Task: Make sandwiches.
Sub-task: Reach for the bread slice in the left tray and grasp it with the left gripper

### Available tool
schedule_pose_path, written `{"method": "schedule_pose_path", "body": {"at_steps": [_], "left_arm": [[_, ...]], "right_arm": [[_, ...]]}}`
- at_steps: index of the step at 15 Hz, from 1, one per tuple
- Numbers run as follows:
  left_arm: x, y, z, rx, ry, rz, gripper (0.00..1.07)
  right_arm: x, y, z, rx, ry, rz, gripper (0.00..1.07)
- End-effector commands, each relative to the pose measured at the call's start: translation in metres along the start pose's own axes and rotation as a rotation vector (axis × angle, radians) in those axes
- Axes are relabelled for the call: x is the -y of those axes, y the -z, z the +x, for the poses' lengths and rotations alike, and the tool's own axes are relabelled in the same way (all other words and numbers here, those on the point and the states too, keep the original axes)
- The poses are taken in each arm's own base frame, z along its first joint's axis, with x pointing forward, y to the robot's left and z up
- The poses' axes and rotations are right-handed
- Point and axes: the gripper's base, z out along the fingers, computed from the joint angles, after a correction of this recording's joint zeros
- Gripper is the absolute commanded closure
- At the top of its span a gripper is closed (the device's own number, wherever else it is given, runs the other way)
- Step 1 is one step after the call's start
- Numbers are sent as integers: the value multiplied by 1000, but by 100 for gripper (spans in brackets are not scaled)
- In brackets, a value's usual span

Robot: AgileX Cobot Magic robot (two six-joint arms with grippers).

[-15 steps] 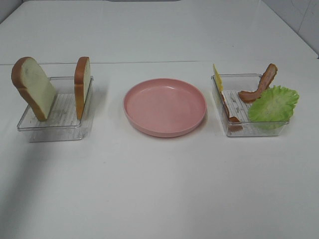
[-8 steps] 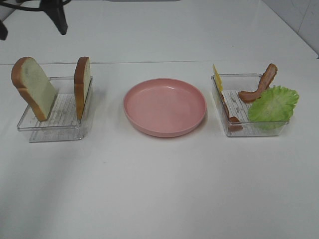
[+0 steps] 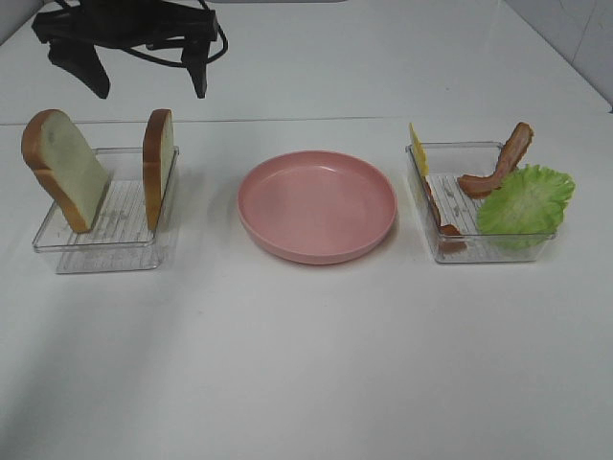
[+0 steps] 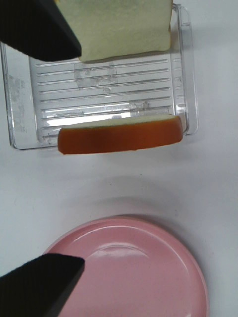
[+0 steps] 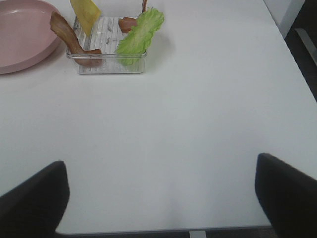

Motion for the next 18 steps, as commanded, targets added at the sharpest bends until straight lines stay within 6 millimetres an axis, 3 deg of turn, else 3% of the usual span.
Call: {"method": "schedule_pose_path", "body": {"at_steps": [1, 3, 7, 13, 14, 16, 17, 18], "left_arm": [[1, -22, 8, -118, -22, -45, 9], [1, -46, 9, -138, -54, -68, 9], [-8, -70, 7, -145, -66, -103, 9], [-13, -84, 4, -121, -67, -114, 27], [-13, -84, 3, -116, -69, -116, 33], [-13, -86, 3, -116, -72, -122, 66], [-13, -86, 3, -111, -73, -122, 73], [-14, -84, 1, -103, -79, -135, 89]], "right_arm": [[0, 2, 2, 38, 9, 4, 8], [0, 2, 2, 38, 8, 4, 8], [0, 2, 2, 37, 7, 4, 8], [0, 2, 2, 37, 6, 4, 8], [0, 2, 2, 37, 6, 4, 8], [0, 2, 2, 37, 6, 4, 8], [0, 2, 2, 37, 6, 4, 8], [0, 2, 2, 37, 6, 4, 8]]}}
